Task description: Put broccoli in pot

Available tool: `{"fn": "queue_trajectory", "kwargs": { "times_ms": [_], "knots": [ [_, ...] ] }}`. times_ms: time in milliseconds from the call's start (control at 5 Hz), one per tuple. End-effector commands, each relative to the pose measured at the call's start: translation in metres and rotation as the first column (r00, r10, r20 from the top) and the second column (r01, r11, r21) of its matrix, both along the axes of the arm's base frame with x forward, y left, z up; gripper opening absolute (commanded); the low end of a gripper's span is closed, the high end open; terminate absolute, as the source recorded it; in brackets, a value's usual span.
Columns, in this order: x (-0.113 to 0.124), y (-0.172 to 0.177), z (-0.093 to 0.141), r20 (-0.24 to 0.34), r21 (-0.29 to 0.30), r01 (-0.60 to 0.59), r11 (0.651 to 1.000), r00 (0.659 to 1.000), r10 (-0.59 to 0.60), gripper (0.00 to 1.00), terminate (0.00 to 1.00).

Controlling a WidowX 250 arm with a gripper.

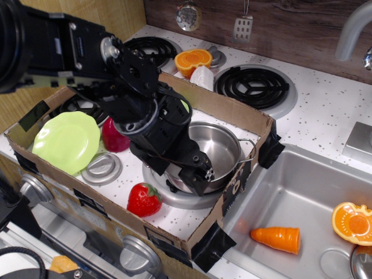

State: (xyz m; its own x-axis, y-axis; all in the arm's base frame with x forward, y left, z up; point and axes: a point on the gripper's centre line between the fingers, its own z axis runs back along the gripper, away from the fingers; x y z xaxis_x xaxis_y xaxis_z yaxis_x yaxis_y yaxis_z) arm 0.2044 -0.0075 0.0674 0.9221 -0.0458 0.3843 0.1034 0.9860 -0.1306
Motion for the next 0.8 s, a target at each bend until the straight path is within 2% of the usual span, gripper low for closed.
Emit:
{"fn": "queue_trajectory", "kwargs": {
  "times_ms": [0,400,600],
  "knots": [
    [0.0,0.0,0.0,0.0,0.0,0.0,1.0,1.0,0.0,1.0,0.0],
    [0.02,0.025,0.059,-0.056,0.107,0.062,0.992,0.997,-0.056,1.0,0.0],
    [0.033,0.031,0.072,-0.039,0.18,0.065,0.981,0.997,-0.059,1.0,0.0]
  ]
}}
